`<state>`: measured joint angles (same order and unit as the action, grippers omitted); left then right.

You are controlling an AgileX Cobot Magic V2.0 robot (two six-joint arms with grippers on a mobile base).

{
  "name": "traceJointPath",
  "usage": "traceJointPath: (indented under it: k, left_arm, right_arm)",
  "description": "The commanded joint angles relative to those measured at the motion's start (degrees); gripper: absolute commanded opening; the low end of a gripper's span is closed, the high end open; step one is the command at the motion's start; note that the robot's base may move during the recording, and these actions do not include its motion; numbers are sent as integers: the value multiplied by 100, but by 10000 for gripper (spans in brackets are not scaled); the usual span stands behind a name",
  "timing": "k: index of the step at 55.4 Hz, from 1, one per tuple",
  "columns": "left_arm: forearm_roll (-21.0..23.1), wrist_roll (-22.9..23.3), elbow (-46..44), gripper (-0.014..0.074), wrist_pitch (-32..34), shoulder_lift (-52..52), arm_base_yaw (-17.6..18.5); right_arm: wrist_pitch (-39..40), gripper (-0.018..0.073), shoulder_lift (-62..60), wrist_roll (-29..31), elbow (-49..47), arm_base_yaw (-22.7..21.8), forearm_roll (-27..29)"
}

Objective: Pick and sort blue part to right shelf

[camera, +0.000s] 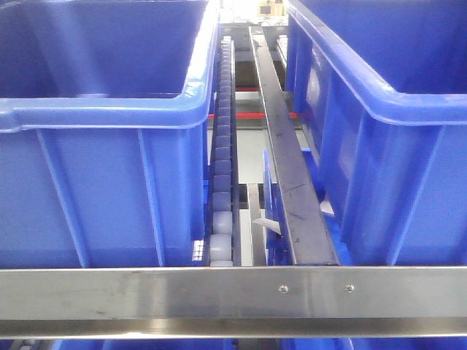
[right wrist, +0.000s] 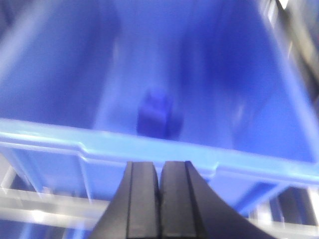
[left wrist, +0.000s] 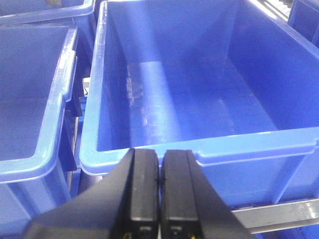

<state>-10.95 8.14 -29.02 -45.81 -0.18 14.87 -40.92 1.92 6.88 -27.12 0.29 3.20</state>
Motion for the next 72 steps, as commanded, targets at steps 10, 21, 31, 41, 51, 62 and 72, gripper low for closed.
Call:
traceJointPath:
  k: [10, 21, 31, 41, 51, 62, 72]
  left_arm:
    - [-58, 65, -158, 124, 439, -68, -2]
    - [-58, 65, -150, 124, 429, -68, -2]
    - [-58, 65, -150, 124, 429, -68, -2]
    - [-75, 65, 35, 124, 437, -68, -15]
    - [399, -238, 673, 124, 1626, -151, -640]
    - [1128, -729, 1909, 124, 3413, -151, -1559]
    - [1137, -744, 3007, 124, 4870, -151, -1778]
  right_arm:
    - [1275, 58, -319, 64, -145, -29, 74]
    - [1336, 58, -319, 58, -140, -29, 96]
    - [1336, 58, -319, 58, -140, -29, 96]
    - [1336, 58, -319, 58, -140, -29, 96]
    - [1336, 58, -319, 58, -140, -29, 96]
    - [1336, 58, -319, 58, -140, -29, 96]
    - [1336, 58, -319, 58, -140, -29, 96]
